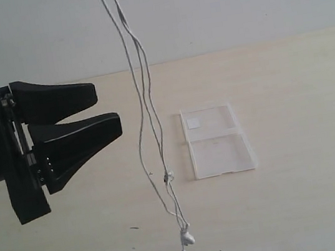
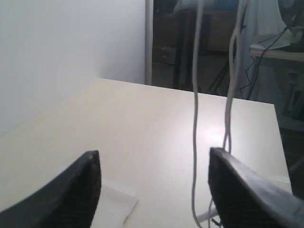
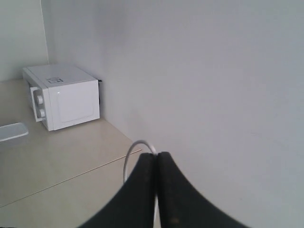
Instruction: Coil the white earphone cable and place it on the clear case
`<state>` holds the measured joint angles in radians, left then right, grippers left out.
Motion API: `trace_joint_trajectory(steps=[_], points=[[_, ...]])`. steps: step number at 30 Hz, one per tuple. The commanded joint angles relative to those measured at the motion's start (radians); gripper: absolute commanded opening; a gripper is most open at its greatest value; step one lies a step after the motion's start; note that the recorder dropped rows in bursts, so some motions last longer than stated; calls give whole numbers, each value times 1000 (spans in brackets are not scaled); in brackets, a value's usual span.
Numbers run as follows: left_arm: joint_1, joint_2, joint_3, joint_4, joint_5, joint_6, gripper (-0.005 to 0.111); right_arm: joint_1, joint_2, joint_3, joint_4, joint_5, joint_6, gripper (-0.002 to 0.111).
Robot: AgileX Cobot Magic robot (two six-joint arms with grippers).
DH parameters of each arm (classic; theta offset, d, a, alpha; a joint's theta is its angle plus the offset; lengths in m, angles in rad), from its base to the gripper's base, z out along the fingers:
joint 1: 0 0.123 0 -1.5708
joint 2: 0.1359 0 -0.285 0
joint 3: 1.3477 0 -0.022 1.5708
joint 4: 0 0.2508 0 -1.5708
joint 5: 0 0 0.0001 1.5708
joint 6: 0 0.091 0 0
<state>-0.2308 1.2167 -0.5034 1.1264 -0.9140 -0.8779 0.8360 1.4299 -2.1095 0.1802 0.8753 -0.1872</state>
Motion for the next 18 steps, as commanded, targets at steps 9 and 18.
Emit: trace_joint_trajectory(steps=[9, 18], points=[[-30, 6, -11, -16, -9, 4, 63, 2, 2, -3, 5, -17, 5, 0], [-30, 6, -11, -119, -9, 68, 63, 2, 2, -3, 5, -46, 5, 0]])
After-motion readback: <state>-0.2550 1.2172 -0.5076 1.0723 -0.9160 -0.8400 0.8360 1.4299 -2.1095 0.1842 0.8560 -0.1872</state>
